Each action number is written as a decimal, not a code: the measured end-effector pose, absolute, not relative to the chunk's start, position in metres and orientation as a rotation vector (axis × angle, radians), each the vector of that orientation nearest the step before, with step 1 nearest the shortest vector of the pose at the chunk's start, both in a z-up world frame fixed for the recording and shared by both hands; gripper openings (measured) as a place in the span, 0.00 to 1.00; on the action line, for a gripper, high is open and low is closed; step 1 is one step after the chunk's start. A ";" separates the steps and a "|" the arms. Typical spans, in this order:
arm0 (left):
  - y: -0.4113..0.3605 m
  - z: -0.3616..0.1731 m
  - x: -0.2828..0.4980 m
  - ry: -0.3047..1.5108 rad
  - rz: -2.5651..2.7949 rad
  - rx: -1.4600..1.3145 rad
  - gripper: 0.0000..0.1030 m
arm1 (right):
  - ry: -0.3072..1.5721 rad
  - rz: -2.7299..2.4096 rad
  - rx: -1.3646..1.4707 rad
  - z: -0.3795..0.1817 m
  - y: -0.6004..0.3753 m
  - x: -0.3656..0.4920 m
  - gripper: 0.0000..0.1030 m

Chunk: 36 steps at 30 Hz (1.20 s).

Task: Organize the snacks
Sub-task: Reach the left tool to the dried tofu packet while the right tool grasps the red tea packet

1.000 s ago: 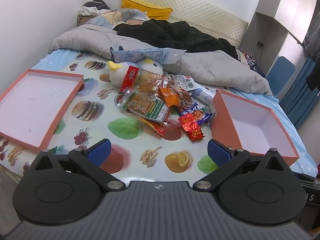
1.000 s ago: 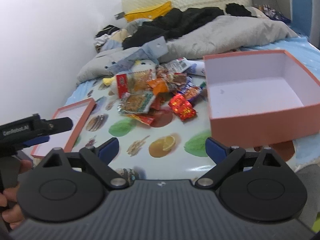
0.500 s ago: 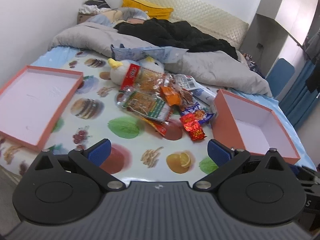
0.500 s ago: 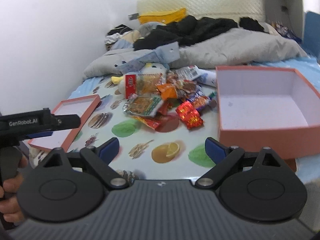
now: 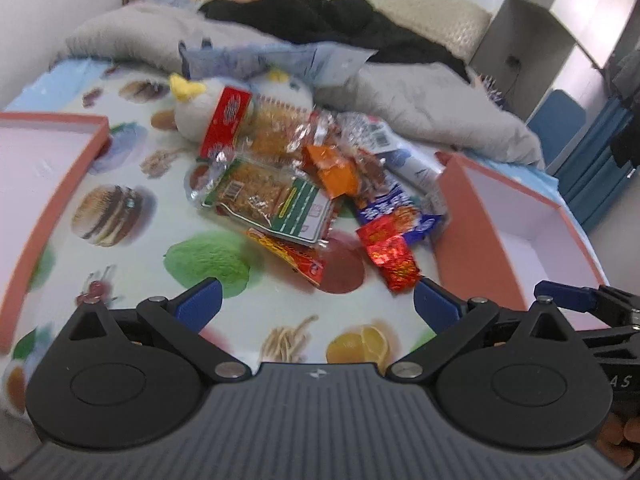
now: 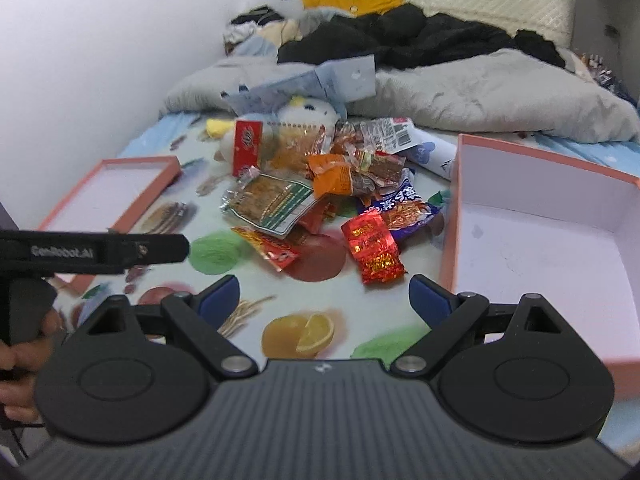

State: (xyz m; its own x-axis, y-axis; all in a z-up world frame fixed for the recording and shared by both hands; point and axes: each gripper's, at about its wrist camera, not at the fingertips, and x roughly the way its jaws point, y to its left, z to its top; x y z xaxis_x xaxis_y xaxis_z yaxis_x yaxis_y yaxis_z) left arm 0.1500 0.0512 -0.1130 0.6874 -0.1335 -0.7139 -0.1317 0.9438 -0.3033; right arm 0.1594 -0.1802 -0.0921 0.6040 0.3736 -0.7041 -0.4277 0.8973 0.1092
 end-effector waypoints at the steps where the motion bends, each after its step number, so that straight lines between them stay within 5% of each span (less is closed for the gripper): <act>1: 0.055 -0.119 0.162 0.844 -0.003 -0.369 0.99 | 0.821 0.471 -0.081 -0.096 -0.177 0.171 0.87; 3: 0.063 -0.129 0.188 0.907 -0.009 -0.422 0.99 | 0.887 0.477 -0.086 -0.101 -0.170 0.193 0.74; 15: 0.094 -0.147 0.250 1.001 -0.056 -0.518 0.98 | 1.082 0.420 -0.127 -0.108 -0.156 0.268 0.74; 22: 0.103 -0.183 0.250 0.994 -0.115 -0.533 0.98 | 1.018 0.445 -0.175 -0.125 -0.146 0.264 0.74; 36: 0.101 -0.238 0.264 0.901 -0.127 -0.596 0.65 | 0.911 0.299 -0.367 -0.176 -0.113 0.259 0.74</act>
State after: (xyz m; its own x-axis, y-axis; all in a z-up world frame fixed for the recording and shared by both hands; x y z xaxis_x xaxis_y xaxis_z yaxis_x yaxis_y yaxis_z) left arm 0.2638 0.1007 -0.2384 0.6256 -0.3460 -0.6992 -0.1397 0.8321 -0.5367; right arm 0.2592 -0.1134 -0.1759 0.5790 0.0965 -0.8096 -0.4024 0.8974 -0.1808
